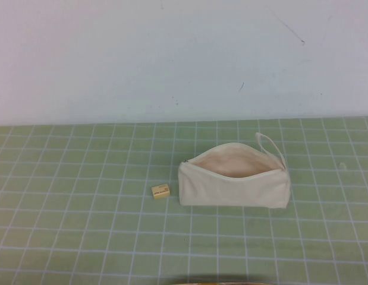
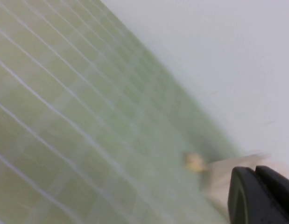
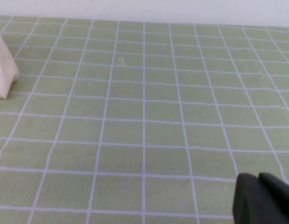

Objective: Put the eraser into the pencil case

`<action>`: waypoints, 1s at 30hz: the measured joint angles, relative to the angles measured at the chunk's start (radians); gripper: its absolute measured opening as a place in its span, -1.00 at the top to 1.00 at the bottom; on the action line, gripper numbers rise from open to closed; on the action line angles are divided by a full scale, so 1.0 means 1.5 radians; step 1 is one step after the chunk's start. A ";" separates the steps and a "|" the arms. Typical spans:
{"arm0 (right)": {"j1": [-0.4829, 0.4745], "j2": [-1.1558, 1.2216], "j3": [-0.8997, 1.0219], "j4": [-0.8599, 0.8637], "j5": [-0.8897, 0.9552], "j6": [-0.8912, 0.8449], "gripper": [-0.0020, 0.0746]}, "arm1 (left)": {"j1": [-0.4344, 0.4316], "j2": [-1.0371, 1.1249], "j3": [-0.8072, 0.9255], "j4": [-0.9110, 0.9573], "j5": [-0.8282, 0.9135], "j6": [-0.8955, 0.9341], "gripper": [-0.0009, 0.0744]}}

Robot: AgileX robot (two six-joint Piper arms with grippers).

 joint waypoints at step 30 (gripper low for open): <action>0.000 0.000 0.000 0.000 0.000 0.000 0.95 | -0.007 0.394 -0.413 -0.030 0.304 0.433 0.98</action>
